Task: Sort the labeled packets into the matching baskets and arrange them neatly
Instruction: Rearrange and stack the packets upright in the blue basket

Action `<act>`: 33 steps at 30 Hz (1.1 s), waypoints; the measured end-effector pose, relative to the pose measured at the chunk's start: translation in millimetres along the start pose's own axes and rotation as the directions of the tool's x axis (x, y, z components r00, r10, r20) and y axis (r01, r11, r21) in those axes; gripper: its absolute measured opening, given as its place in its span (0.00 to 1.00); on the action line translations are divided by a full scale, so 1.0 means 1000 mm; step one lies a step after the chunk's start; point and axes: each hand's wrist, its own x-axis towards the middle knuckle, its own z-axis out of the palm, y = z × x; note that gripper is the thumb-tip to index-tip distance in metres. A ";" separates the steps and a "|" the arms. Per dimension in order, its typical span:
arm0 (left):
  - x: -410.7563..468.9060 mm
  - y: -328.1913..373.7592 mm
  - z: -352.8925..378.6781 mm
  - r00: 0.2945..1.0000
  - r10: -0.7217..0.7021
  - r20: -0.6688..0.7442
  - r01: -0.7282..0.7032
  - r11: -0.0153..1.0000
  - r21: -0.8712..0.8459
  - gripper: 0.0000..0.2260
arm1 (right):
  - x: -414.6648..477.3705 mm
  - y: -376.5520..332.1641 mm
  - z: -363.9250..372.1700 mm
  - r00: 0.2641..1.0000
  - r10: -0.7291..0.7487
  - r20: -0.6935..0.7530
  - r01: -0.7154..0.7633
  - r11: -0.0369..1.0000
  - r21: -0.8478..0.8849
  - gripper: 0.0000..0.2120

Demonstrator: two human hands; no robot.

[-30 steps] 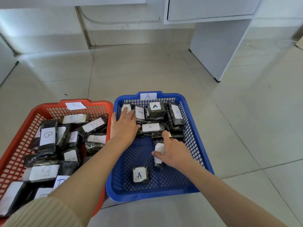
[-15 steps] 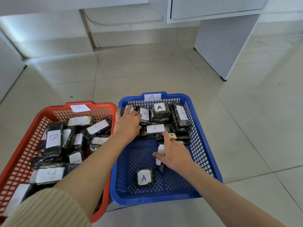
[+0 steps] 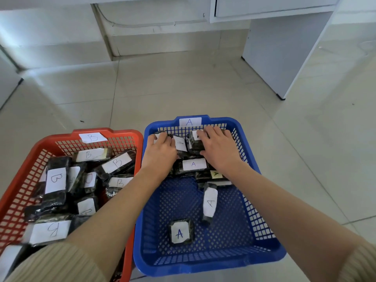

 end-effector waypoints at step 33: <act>0.007 0.000 -0.001 0.995 0.090 0.048 -0.083 0.989 -0.125 0.16 | -0.002 0.001 -0.002 0.996 -0.039 0.083 0.047 0.994 -0.098 0.24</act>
